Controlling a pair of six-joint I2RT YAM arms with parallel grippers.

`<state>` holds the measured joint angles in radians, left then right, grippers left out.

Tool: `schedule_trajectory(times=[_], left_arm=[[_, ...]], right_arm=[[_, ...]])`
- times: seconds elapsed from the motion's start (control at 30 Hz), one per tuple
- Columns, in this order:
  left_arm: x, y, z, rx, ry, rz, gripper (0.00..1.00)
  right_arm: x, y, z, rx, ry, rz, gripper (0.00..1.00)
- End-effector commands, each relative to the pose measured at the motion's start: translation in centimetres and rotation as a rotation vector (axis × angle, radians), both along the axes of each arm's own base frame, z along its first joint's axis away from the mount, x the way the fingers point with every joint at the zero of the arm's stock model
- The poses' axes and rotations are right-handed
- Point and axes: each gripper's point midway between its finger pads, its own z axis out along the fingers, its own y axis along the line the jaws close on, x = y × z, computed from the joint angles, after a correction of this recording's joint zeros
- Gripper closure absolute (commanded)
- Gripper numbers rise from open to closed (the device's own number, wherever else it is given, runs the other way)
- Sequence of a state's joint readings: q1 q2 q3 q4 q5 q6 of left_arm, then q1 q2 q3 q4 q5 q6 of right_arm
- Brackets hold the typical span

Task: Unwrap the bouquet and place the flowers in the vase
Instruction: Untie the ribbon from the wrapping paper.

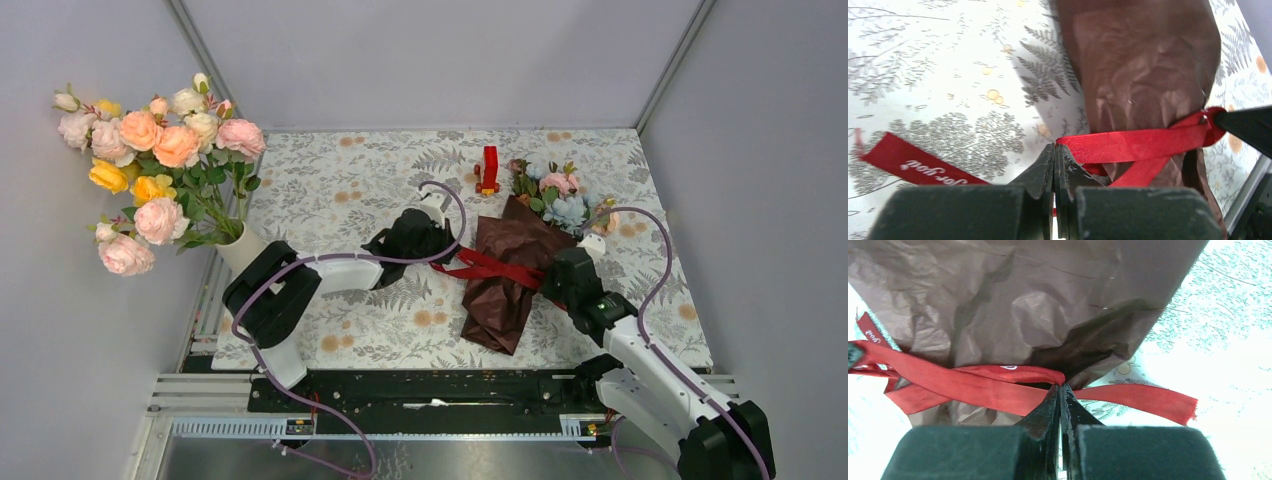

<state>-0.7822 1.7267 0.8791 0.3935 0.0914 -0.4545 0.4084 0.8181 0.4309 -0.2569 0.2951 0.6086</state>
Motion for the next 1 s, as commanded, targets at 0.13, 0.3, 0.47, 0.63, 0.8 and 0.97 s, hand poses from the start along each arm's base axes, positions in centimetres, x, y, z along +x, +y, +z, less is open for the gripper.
schedule_trajectory(times=[0.13,0.3,0.47,0.63,0.8,0.97], left_arm=[[3.9,2.0,1.9,-0.102,0.012,0.133,1.00],[4.6,2.7,1.3,-0.107,0.037,0.151,1.00],[4.7,3.0,0.6,-0.107,0.059,0.159,1.00],[4.4,3.1,0.5,-0.097,0.055,0.141,0.89],[4.1,4.4,1.3,-0.053,-0.007,0.145,0.41],[3.3,4.7,4.2,-0.015,-0.160,0.074,0.30]], right_arm=[[-0.2,-2.5,-0.7,0.037,-0.022,-0.194,1.00],[-0.6,-3.0,-1.0,0.079,-0.043,-0.238,1.00],[-0.9,-2.8,-1.6,0.102,-0.027,-0.245,1.00],[-0.9,-2.2,-1.9,0.129,-0.020,-0.222,1.00],[-0.7,-0.8,-2.2,0.184,-0.024,-0.167,1.00],[-0.6,-0.2,-2.3,0.194,-0.014,-0.138,1.00]])
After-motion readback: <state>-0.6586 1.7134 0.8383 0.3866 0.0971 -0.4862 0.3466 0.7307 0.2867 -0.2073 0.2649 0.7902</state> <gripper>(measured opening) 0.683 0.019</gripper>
